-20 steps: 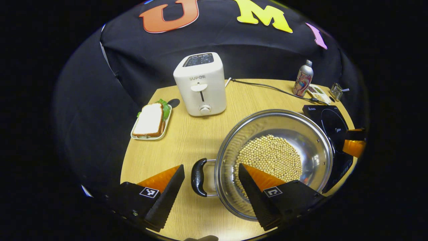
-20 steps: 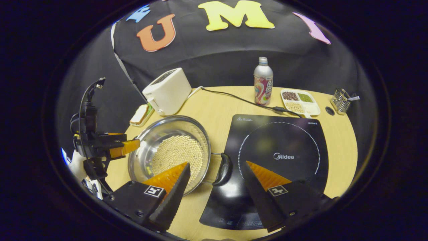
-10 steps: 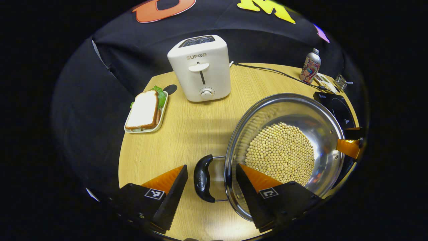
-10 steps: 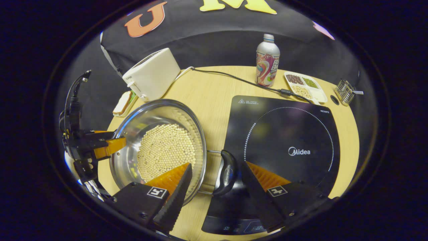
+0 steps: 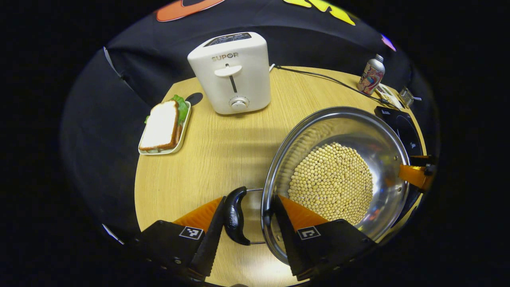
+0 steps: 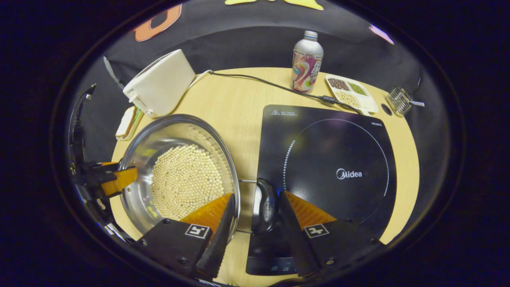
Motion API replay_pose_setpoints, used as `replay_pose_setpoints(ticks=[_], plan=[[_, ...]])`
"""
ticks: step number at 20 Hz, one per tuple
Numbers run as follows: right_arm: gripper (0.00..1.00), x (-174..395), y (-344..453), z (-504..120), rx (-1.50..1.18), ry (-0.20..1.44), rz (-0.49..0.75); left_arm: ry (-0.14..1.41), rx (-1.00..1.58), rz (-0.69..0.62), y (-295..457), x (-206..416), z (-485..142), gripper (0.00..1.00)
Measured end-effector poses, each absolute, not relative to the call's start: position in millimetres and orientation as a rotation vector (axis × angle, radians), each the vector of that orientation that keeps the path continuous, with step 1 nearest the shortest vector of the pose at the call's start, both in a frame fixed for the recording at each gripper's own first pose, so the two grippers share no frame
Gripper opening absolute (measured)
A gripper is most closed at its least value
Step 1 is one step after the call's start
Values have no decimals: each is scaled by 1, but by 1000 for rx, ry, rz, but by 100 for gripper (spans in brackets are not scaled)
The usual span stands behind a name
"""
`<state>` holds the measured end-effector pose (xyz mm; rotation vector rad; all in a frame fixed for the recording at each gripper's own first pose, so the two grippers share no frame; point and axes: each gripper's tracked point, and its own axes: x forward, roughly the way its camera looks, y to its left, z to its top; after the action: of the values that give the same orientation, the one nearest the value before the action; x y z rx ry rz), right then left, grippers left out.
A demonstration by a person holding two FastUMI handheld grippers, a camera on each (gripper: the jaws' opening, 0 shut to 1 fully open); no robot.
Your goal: First push the handle of the pot to place it horizontally, then grasp the pot with both hands and set it on the induction cooktop.
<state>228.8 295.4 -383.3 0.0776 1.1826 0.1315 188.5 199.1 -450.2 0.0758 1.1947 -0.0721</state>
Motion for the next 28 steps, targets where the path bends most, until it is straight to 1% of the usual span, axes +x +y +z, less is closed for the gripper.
replay_pose_setpoints(ticks=[1,2,3,4,5,7,8,9,10,11,12,13,15,18,19,23,24,25,28], plan=[[67,230,296,-382,79,1188,130,1207,75,-71,199,186,-449,78],[64,231,296,-382,85,1196,132,1215,73,-67,199,186,-450,69],[62,232,295,-380,83,1196,142,1239,61,-61,199,184,-450,79],[61,231,295,-382,87,1195,150,1266,45,-64,198,183,-449,77],[60,232,294,-382,87,1191,156,1286,35,-76,197,183,-448,67],[58,232,294,-381,81,1189,158,1304,40,-91,196,181,-448,63],[58,232,295,-381,74,1189,162,1294,58,-95,195,182,-446,63],[59,232,294,-380,77,1188,163,1281,76,-98,196,181,-447,60],[59,233,293,-378,95,1183,161,1268,74,-92,196,182,-447,61],[57,231,294,-379,105,1185,165,1265,65,-88,195,180,-444,58],[53,230,292,-381,117,1186,172,1262,67,-95,196,180,-442,58],[55,228,292,-379,134,1179,174,1256,73,-99,196,179,-440,58],[56,221,288,-370,136,1158,182,1236,83,-107,197,183,-433,58],[55,216,282,-350,114,1109,194,1213,74,-109,199,184,-425,58],[53,216,279,-343,112,1096,193,1212,71,-111,199,183,-424,58],[53,206,266,-325,133,1076,190,1177,85,-123,199,182,-426,58],[53,202,262,-321,140,1073,186,1168,90,-127,199,182,-425,67],[53,199,257,-316,143,1065,179,1162,92,-130,198,183,-426,58],[53,189,239,-300,142,1028,161,1151,86,-141,198,183,-427,58]])
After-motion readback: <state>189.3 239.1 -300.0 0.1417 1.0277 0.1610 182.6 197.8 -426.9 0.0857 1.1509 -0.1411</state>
